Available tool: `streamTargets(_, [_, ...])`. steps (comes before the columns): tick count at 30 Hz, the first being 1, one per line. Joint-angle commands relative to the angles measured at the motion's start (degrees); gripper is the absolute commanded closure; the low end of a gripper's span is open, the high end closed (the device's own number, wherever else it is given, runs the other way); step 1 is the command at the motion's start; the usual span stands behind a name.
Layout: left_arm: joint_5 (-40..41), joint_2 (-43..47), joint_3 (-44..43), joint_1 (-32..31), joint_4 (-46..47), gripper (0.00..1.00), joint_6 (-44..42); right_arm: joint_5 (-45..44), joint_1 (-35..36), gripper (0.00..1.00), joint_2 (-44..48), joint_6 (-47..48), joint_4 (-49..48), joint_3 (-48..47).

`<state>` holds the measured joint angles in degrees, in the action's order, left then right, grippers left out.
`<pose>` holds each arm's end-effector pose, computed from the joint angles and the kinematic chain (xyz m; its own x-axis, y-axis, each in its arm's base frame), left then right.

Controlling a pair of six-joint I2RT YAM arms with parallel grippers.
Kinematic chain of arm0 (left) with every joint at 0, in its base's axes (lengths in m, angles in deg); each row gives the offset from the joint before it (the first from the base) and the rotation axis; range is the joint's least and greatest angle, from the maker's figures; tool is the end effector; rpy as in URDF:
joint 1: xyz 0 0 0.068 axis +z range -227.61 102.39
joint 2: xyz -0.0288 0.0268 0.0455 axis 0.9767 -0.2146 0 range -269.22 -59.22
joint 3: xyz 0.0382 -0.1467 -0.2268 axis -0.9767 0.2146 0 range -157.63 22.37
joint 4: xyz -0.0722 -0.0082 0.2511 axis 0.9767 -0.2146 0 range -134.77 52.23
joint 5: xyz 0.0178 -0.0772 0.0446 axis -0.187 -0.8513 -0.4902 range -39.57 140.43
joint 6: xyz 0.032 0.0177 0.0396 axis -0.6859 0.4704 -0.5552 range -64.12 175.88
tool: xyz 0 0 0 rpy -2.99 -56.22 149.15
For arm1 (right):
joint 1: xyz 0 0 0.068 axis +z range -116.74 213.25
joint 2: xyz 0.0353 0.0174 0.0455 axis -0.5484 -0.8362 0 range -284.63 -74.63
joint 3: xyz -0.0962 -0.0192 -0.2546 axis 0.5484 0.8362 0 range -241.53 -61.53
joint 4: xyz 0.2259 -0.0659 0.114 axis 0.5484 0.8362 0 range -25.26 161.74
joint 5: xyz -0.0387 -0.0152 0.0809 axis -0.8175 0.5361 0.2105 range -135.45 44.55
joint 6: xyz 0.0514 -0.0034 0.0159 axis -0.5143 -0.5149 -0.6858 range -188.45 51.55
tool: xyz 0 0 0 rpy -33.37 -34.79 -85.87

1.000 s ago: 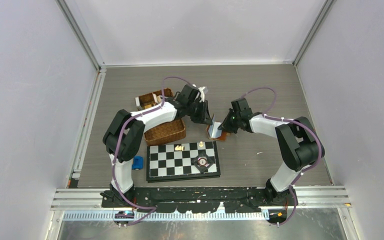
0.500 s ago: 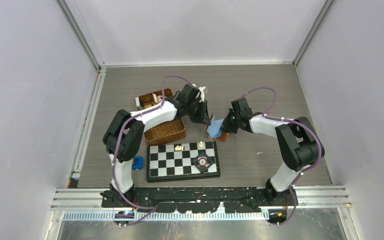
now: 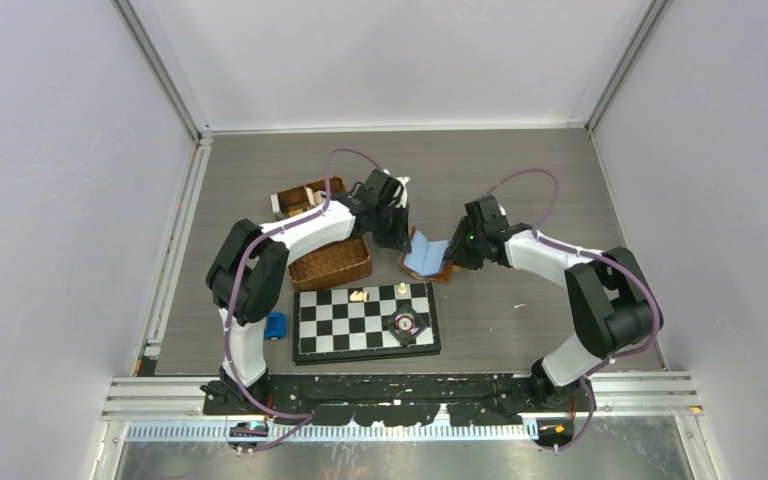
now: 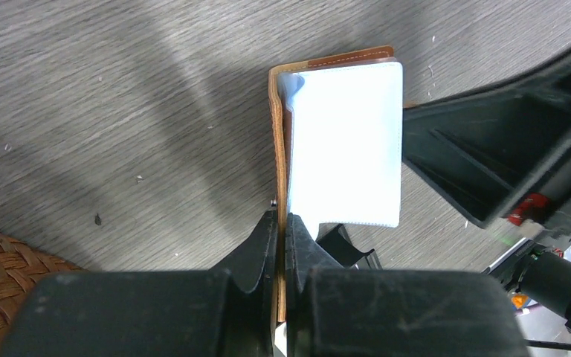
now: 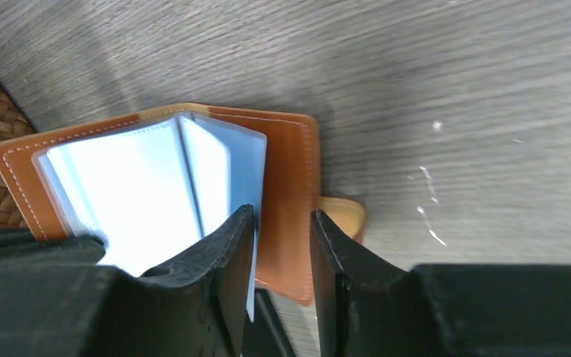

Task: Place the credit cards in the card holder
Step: Open the card holder at the center of the board.

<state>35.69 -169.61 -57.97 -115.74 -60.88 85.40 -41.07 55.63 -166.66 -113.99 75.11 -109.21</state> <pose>0.3240 -0.2660 0.2035 -0.9012 0.1017 -0.4213 0.3139 0.8235 -0.4726 0.2854 0.1203 0.1596 -0.8287 0.4286 -0.3600 0.2445 0.8558 0.4560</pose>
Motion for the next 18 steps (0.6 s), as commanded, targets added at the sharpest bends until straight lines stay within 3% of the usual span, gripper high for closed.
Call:
streamTargets(1, [0.85, 0.0, -1.38, 0.12, -0.59, 1.0, -0.33, -8.84, -0.1, 0.58, 7.13, 4.07, 7.75, -2.41])
streamTargets(5, [0.45, -0.02, -1.49, 0.11, -0.26, 1.0, -0.09, -8.9, -0.04, 0.54, 12.11, 5.11, 10.15, -3.27])
streamTargets(9, [0.53, 0.06, -1.6, 0.12, -0.18, 1.0, -0.16, -1.8, 0.61, 0.55, 13.7, 5.57, 7.11, -3.78])
streamTargets(18, [2.12, -0.23, -3.76, 0.18, -2.21, 0.89, -2.28, 5.63, 5.56, 0.7, 2.58, 4.7, -0.29, -7.75])
